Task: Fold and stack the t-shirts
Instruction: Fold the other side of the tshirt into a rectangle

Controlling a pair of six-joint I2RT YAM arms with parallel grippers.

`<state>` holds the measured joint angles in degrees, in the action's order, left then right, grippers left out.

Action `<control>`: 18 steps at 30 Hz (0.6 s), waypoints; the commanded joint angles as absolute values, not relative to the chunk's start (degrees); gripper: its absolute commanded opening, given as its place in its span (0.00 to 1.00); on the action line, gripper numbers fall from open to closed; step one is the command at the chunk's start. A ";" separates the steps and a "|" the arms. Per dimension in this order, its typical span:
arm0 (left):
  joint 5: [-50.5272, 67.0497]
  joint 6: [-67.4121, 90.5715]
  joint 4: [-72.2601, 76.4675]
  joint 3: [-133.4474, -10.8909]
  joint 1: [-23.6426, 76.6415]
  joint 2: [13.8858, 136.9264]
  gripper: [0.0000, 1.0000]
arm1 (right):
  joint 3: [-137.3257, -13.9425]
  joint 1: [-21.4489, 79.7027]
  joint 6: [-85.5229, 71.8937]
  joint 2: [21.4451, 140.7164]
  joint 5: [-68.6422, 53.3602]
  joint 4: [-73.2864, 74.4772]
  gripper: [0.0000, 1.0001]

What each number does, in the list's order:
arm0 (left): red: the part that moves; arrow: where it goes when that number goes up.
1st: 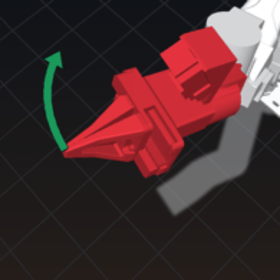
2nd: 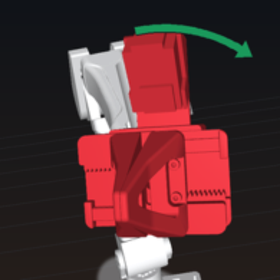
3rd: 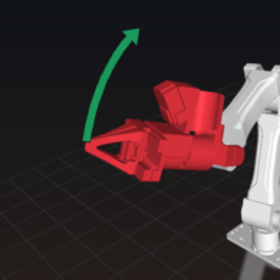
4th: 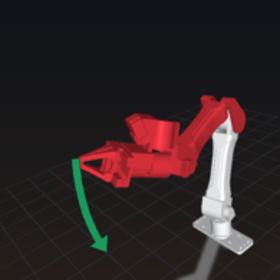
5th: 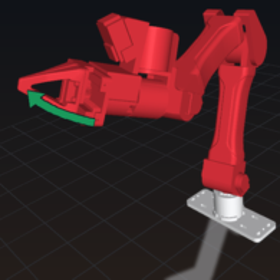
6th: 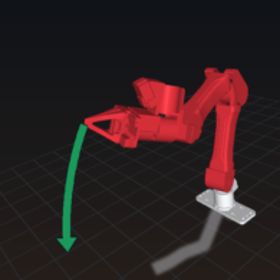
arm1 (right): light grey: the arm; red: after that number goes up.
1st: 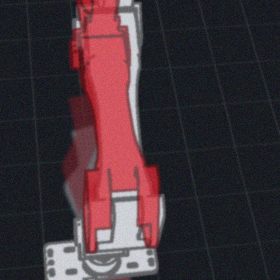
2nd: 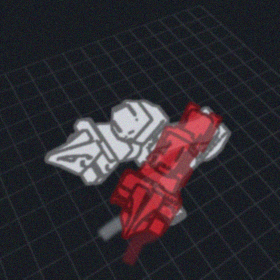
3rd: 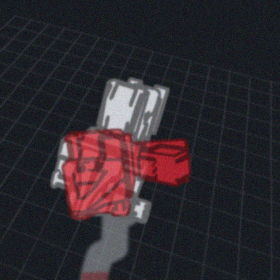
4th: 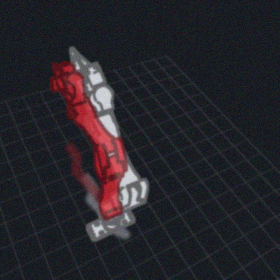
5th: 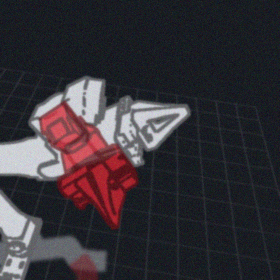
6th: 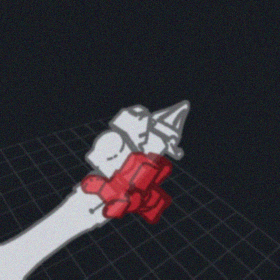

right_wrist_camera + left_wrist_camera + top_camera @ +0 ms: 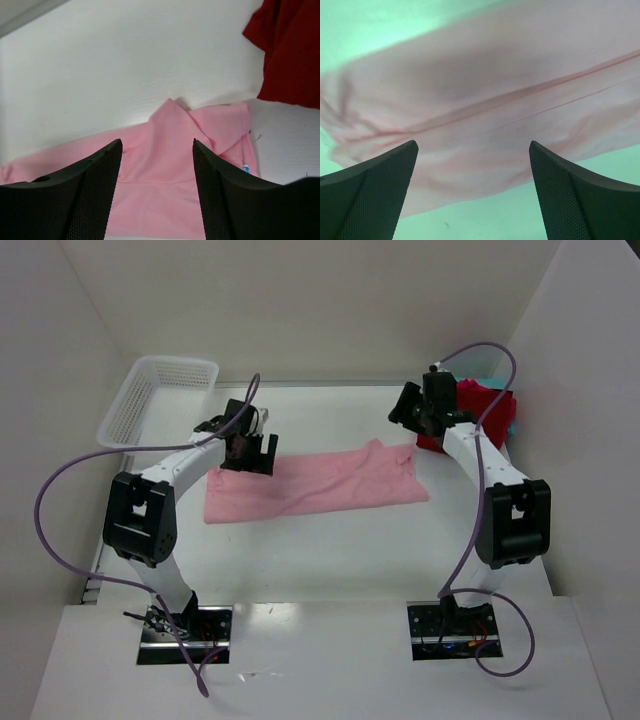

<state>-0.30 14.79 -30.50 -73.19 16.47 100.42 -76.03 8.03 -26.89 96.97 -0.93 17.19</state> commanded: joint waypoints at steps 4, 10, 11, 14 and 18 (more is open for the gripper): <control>-4.04 -4.38 -32.96 -78.84 17.75 97.03 1.00 | -76.38 11.07 -28.21 92.99 -2.72 22.85 0.66; 3.41 -19.32 -32.96 -75.76 17.06 99.40 1.00 | -69.70 13.27 -30.85 90.54 -4.31 23.38 0.72; 3.43 -20.47 -32.96 -74.89 17.05 99.40 0.98 | -69.09 13.79 -31.46 90.53 -4.92 23.38 0.72; 6.75 -23.99 -32.43 -73.65 14.16 99.40 0.98 | -69.08 14.50 -32.86 90.53 -3.78 25.92 0.77; 12.12 -25.49 -30.68 -72.33 10.99 99.93 0.98 | -68.47 16.69 -34.54 91.05 -1.67 26.98 0.77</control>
<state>6.28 -20.75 -32.36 -72.95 12.91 98.98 -68.88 14.92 -32.34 93.65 -3.42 25.65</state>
